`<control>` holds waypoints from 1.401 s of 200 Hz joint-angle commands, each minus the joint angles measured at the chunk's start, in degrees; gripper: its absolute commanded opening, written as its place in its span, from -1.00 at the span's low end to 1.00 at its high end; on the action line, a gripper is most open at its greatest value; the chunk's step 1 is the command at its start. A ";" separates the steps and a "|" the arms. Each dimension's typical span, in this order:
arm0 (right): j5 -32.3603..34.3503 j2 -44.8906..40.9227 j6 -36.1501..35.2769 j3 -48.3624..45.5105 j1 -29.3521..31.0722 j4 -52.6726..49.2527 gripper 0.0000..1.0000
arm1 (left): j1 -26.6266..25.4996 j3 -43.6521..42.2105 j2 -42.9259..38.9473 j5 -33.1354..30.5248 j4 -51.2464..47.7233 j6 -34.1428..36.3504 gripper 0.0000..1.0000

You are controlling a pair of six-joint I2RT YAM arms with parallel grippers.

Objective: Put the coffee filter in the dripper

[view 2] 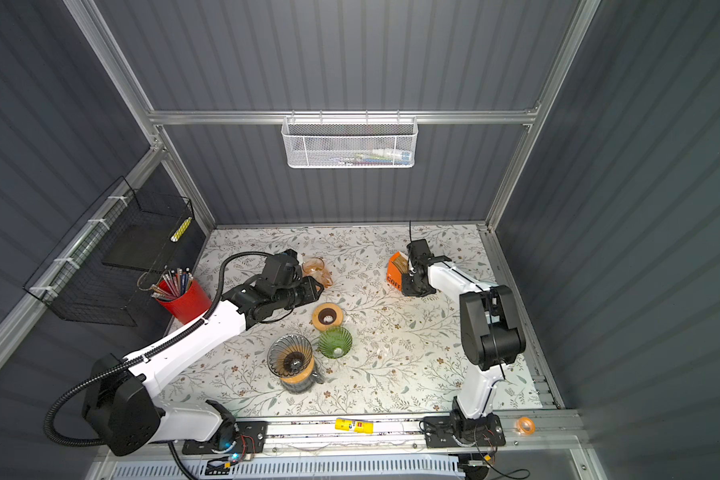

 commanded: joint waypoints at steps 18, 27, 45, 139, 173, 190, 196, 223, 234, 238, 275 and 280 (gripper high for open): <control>0.77 1.40 0.07 2.24 0.17 0.12 -0.73 | 0.02 -0.26 -0.69 0.34 -0.14 0.69 -0.29; 0.81 1.49 0.08 2.38 0.17 0.13 -0.73 | 0.02 -0.24 -0.69 0.32 -0.14 0.75 -0.29; 0.81 1.68 -0.11 2.67 0.13 0.07 -0.72 | 0.02 -0.21 -0.67 0.31 -0.14 0.81 -0.29; 0.61 3.71 -0.37 4.04 0.17 -0.14 -0.65 | 0.06 -0.11 -0.64 0.14 -0.41 0.99 -0.29; 0.71 3.86 -0.50 4.19 0.17 -0.04 -0.63 | 0.02 0.06 -0.43 0.21 -0.32 0.99 -0.29; 0.64 3.98 -0.55 4.36 0.17 -0.10 -0.64 | 0.02 0.07 -0.43 0.24 -0.31 0.92 -0.29; 0.69 4.02 -0.54 4.38 0.17 -0.03 -0.63 | 0.02 0.06 -0.43 0.28 -0.32 0.98 -0.29; 0.62 4.06 -0.55 4.39 0.17 0.05 -0.67 | 0.02 -0.03 -0.43 0.21 -0.32 0.94 -0.29; 0.46 4.08 -0.55 4.38 0.17 0.05 -0.70 | 0.02 -0.10 -0.47 0.21 -0.32 0.96 -0.29; 0.52 4.02 -0.55 4.35 0.19 0.13 -0.70 | 0.02 -0.10 -0.50 0.22 -0.32 0.93 -0.29; 0.26 4.01 -0.54 4.48 0.17 0.18 -0.82 | 0.02 -0.17 -0.61 0.12 -0.33 0.97 -0.29; 0.26 3.94 -0.55 4.47 0.20 0.21 -0.84 | 0.02 -0.13 -0.61 0.12 -0.40 0.97 -0.29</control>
